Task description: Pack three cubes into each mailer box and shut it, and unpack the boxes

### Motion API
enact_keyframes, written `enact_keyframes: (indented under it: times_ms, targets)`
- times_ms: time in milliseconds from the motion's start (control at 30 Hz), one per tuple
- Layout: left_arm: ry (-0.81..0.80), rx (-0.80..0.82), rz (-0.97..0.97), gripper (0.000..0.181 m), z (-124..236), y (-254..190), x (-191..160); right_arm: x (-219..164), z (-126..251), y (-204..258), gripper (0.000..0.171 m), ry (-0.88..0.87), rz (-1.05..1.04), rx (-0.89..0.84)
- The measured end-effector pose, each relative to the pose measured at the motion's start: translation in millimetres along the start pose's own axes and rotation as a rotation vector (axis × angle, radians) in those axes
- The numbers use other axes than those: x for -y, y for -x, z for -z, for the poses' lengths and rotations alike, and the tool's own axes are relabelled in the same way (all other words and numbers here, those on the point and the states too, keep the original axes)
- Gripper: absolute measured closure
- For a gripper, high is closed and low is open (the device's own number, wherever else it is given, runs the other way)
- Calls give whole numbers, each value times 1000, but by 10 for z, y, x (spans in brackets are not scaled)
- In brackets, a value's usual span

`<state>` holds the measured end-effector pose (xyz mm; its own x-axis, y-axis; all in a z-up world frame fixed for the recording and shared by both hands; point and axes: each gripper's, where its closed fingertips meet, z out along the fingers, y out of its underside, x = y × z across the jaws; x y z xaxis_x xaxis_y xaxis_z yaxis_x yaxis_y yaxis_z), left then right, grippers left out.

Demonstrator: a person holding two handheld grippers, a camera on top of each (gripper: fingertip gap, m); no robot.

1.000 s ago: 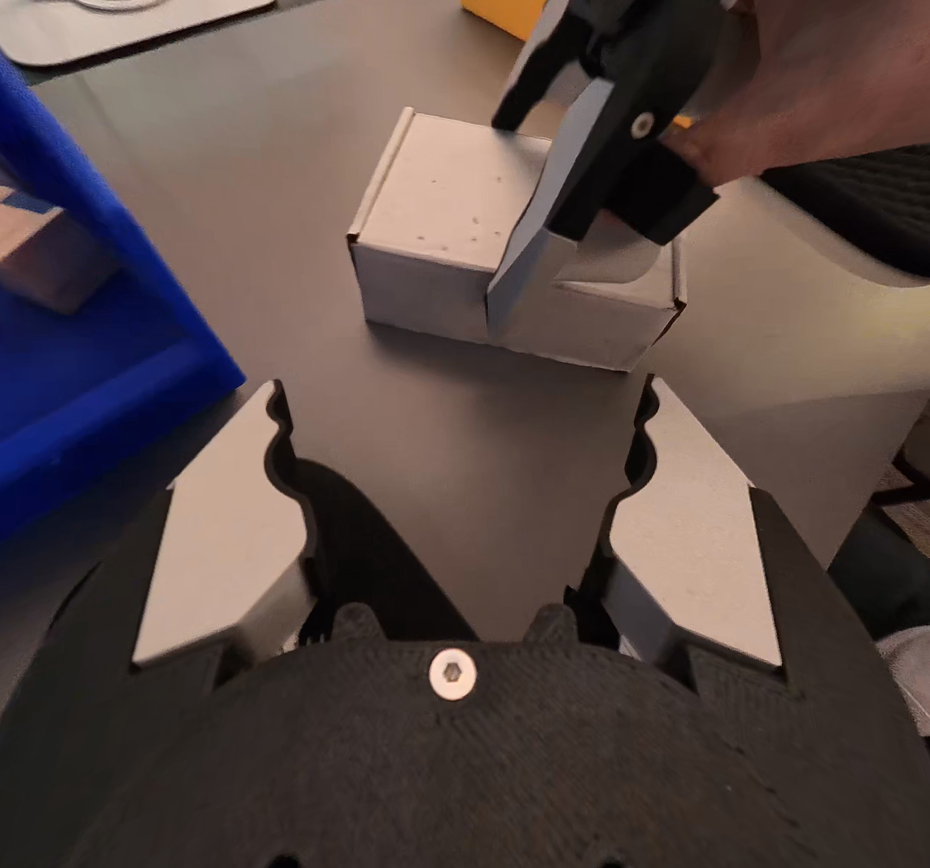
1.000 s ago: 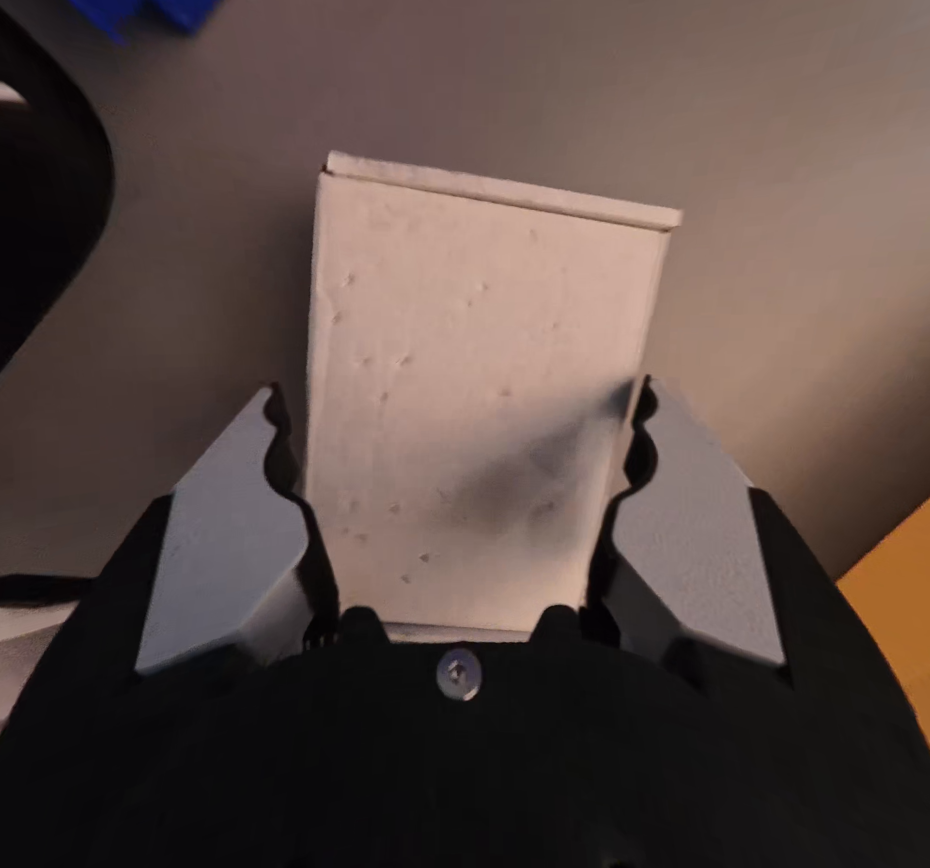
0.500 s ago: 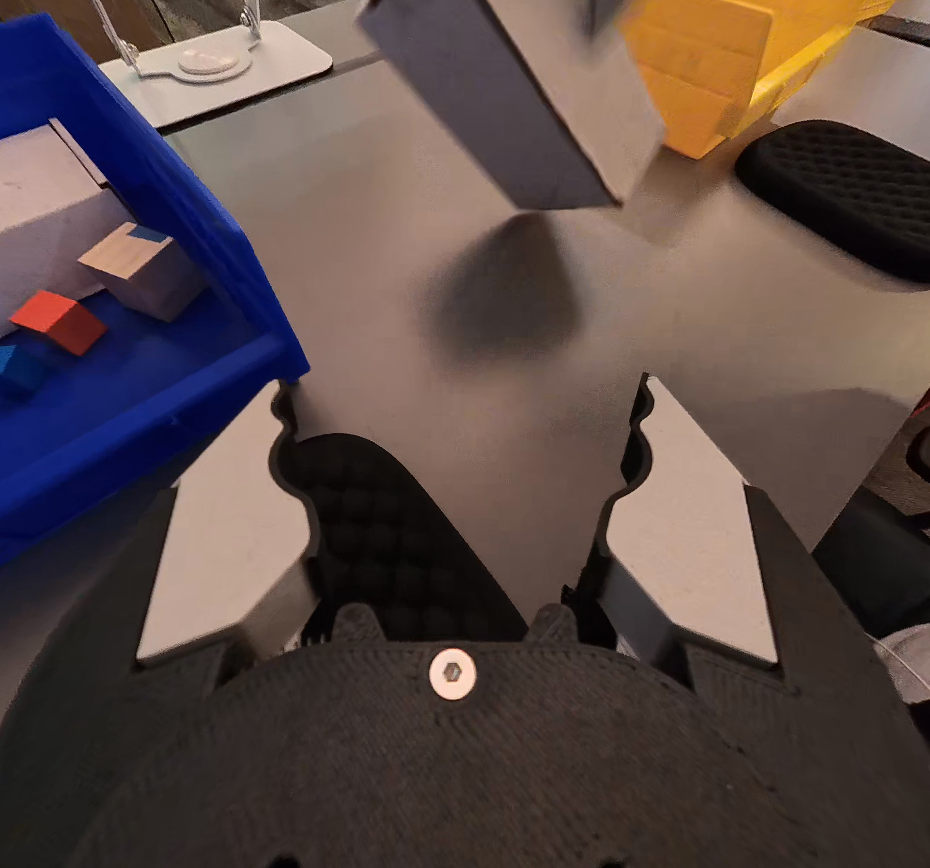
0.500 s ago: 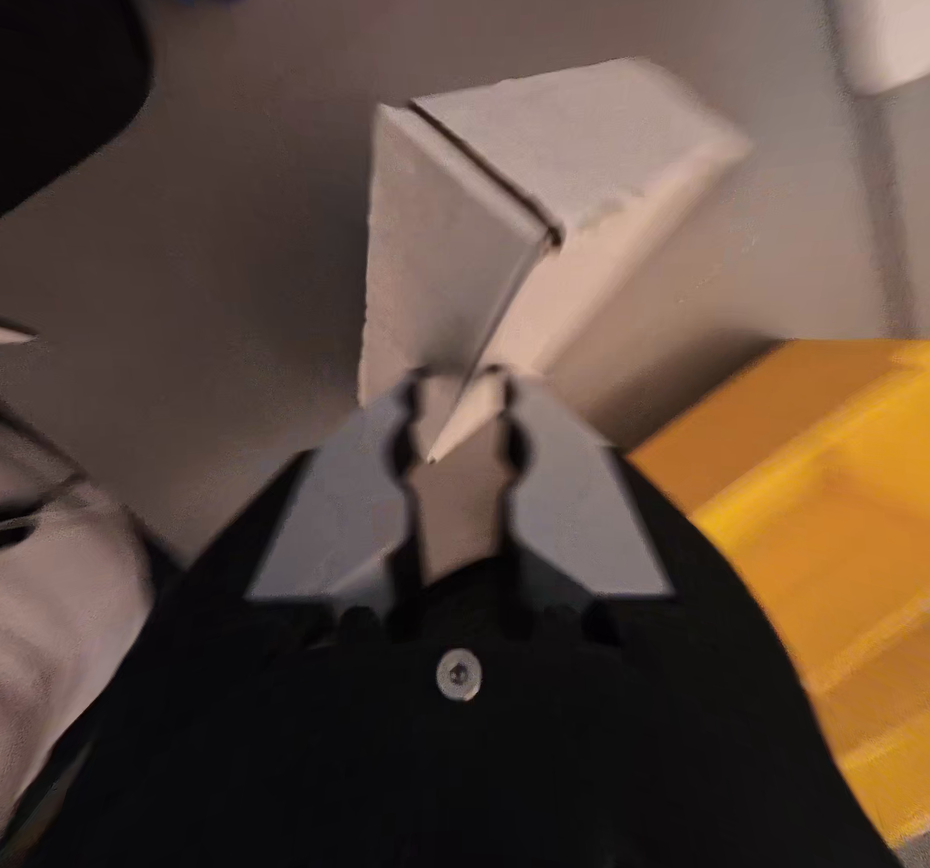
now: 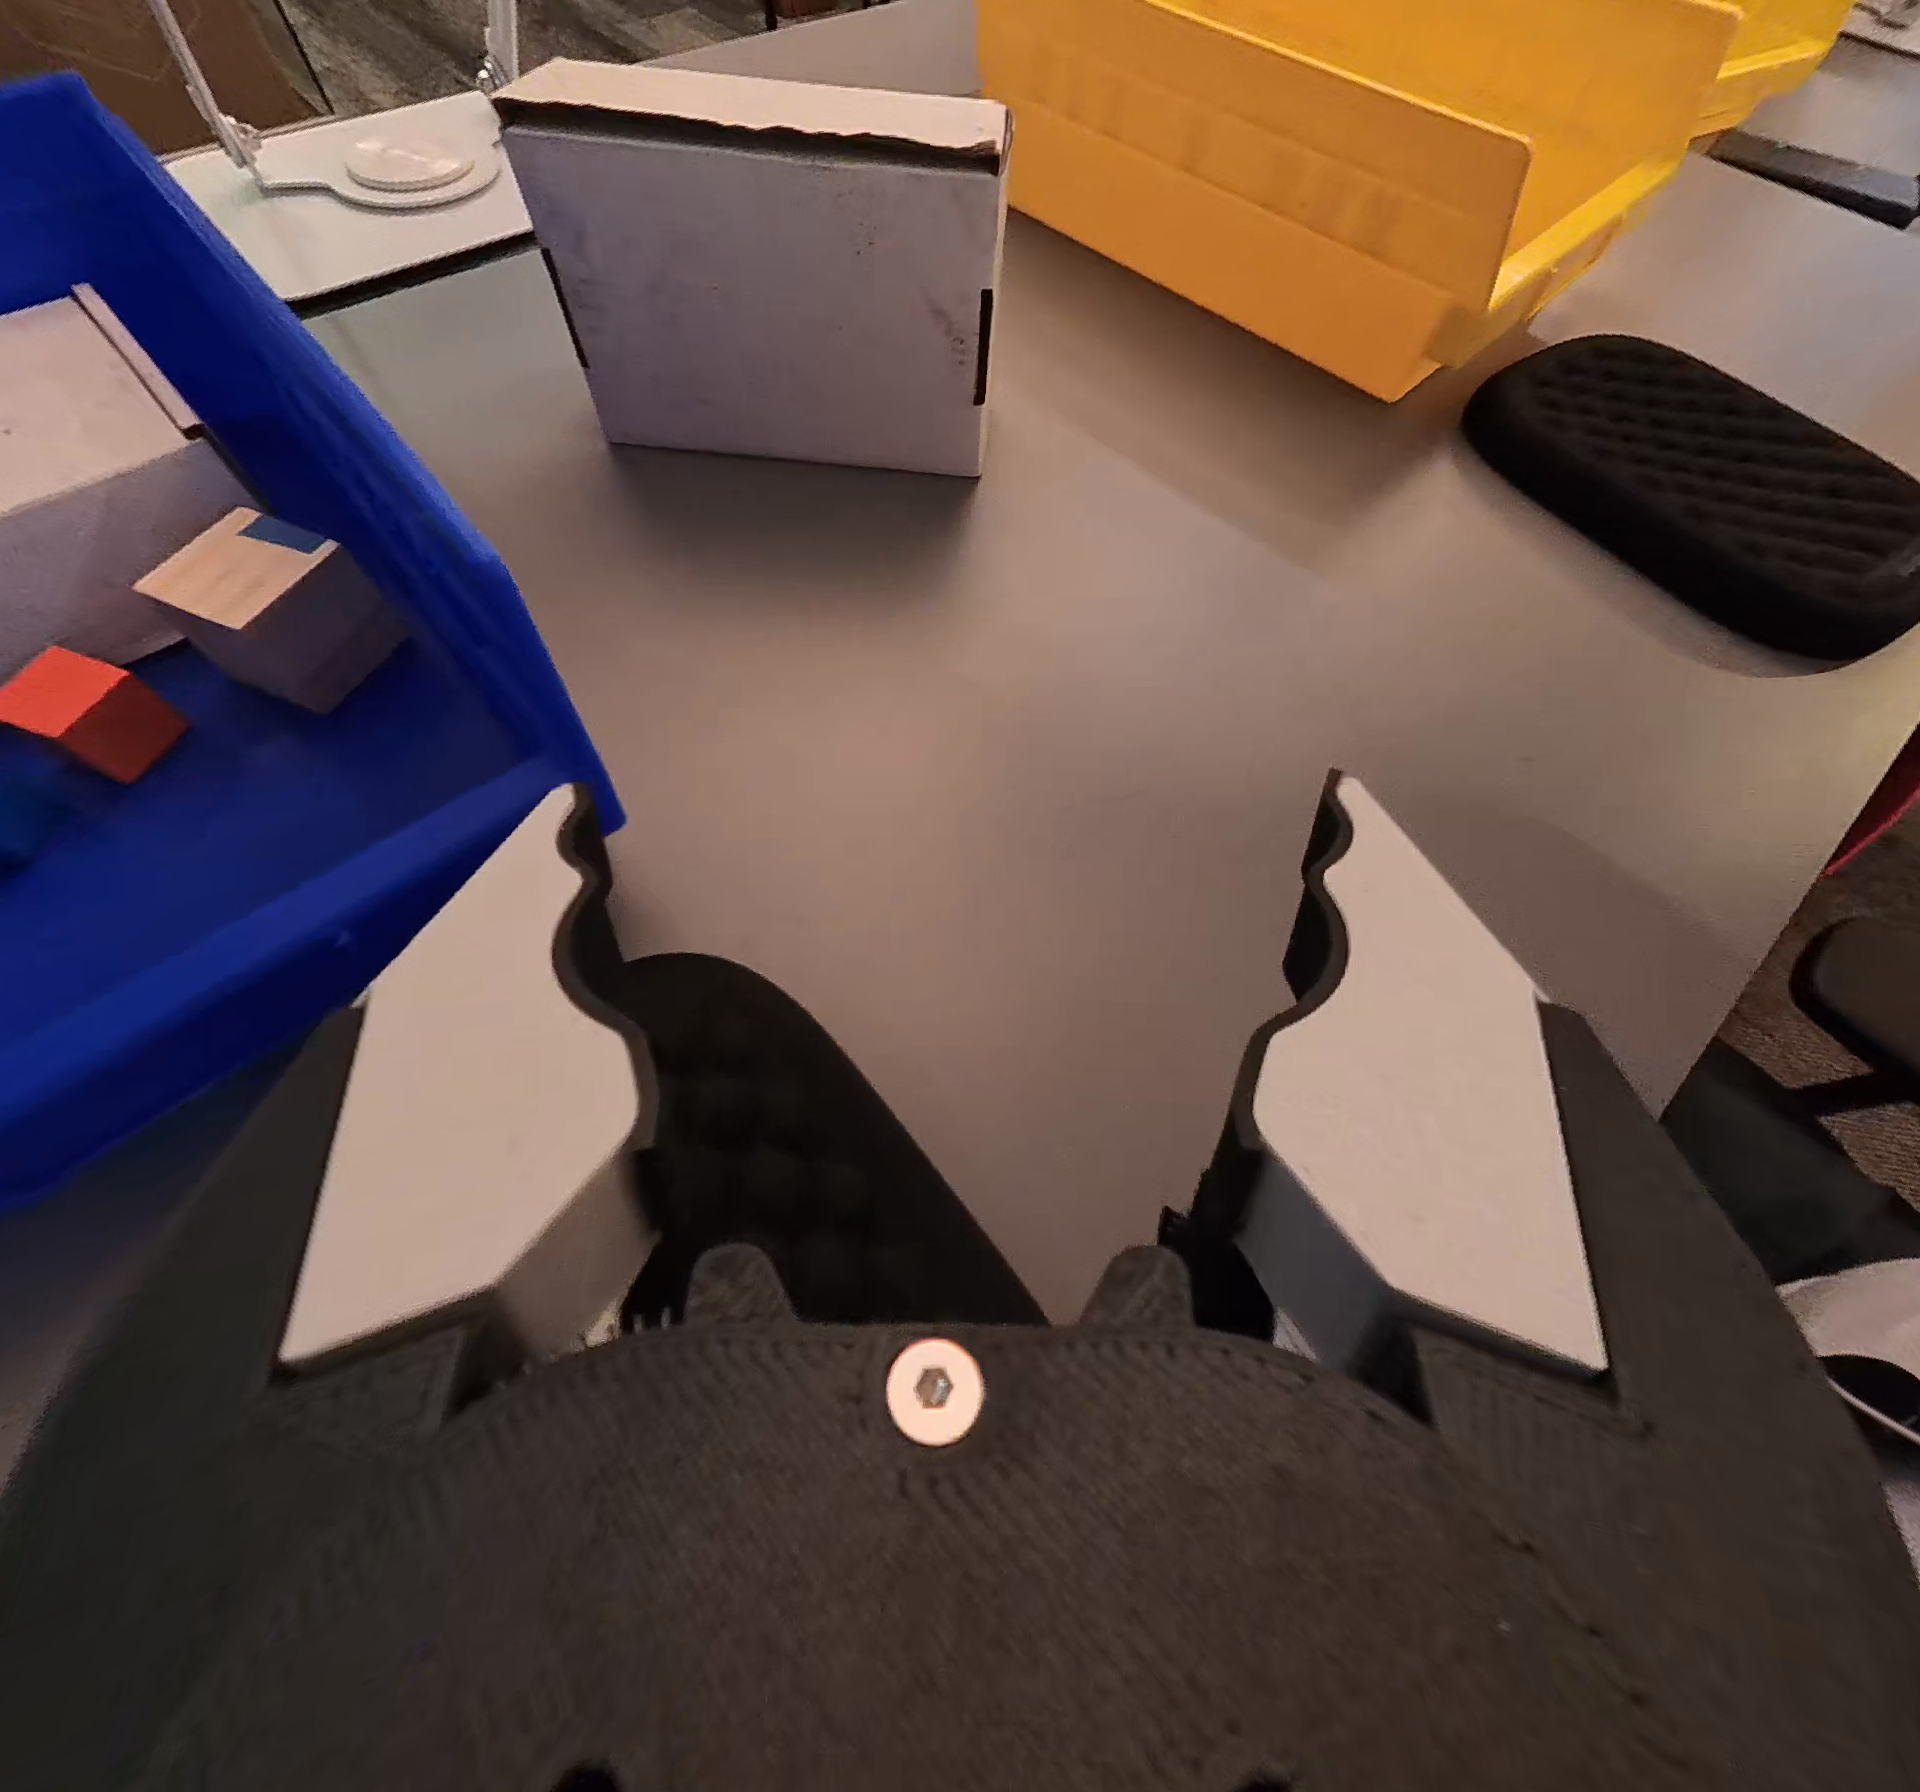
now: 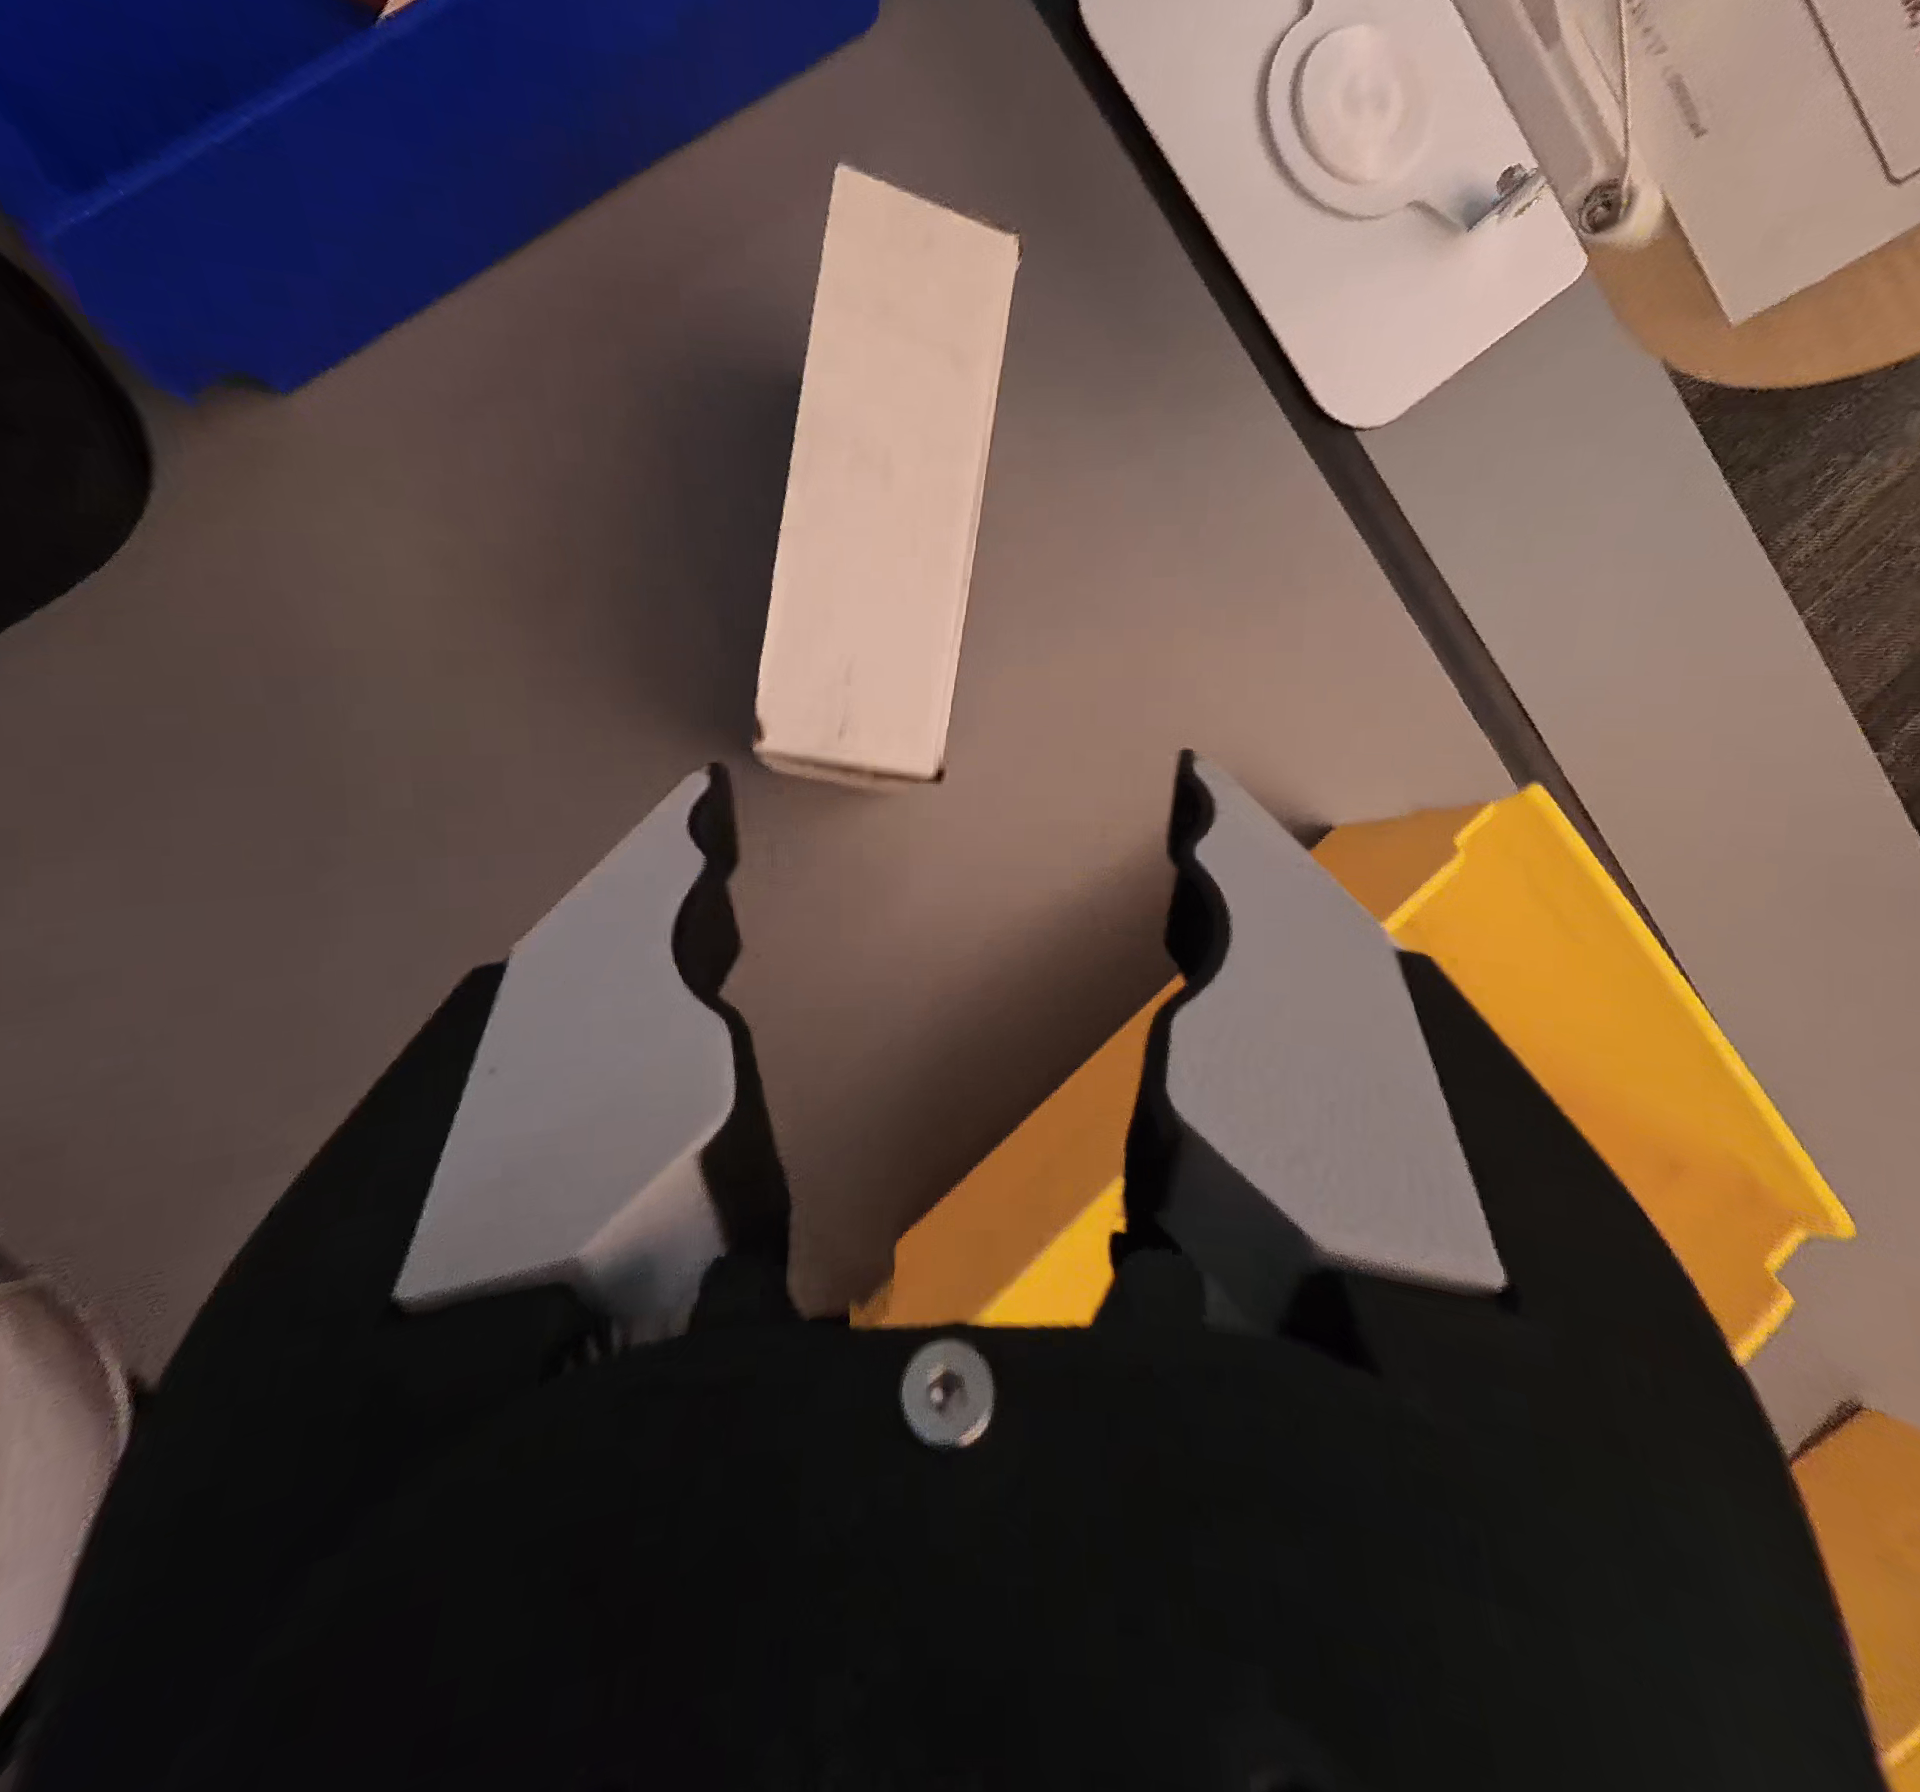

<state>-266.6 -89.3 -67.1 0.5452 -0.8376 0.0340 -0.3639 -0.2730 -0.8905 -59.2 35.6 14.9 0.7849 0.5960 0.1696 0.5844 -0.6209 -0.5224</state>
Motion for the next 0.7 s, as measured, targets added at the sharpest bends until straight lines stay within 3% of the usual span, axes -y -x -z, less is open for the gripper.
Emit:
enact_keyframes:
  times_ms: [167, 267, 333, 400, 567, 700]
  targets:
    - [22, 29, 4, 50, 41, 75, -56, 248, -676, 186, 65, 39, -2, 26]
    - [39, 34, 14, 49, 53, 85, -126, 220, -1121, 269, 58, 176, -34, 35]
    - [50, 47, 13, 49, 83, 100, -190, 58, -1302, 152, 54, 327, -18, -53]
    - [60, 52, 15, 50, 126, 113, -257, 11, -1376, 182, 102, 387, 21, -45]
    - [82, 49, 18, 51, 211, 151, -388, 145, -1105, 70, 106, 337, 208, -154]
    - [84, 52, 13, 51, 257, 194, -413, 377, -168, -430, 105, 183, 403, -421]
